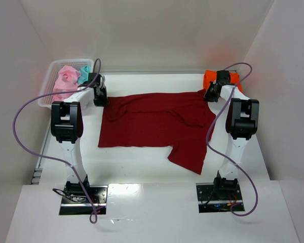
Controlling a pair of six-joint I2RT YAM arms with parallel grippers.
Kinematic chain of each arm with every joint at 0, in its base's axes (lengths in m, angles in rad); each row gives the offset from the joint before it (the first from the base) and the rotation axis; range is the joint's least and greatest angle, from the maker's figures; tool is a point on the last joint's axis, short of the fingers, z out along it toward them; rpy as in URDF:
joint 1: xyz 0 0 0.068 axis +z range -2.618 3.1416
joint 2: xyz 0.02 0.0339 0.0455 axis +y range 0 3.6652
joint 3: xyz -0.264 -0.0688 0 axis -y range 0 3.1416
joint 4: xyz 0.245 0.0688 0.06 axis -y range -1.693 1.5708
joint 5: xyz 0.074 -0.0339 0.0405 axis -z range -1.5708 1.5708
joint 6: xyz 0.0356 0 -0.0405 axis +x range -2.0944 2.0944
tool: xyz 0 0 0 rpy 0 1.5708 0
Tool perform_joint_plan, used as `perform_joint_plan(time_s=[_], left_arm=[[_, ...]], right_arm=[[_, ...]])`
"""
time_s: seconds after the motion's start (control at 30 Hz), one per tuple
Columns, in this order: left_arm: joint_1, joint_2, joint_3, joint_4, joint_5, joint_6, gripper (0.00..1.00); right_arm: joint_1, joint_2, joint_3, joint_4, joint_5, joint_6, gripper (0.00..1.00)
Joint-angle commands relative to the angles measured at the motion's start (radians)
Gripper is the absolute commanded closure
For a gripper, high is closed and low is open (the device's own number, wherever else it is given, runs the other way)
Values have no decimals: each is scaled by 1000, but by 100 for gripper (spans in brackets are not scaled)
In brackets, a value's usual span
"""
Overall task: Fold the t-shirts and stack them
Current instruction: Fold the flattened tshirt in 1/3 of the way
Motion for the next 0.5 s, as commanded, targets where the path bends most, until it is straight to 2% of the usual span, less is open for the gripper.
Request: perform_joint_plan(time_s=[0.0,0.47], left_arm=[[12,-68,47,13,-22,0,100],[40,-14,197,3,-31,0,100]], right_arm=[[5,-63,-8,29,14,-20,95],[5,-82,-8,29,14,-20,95]])
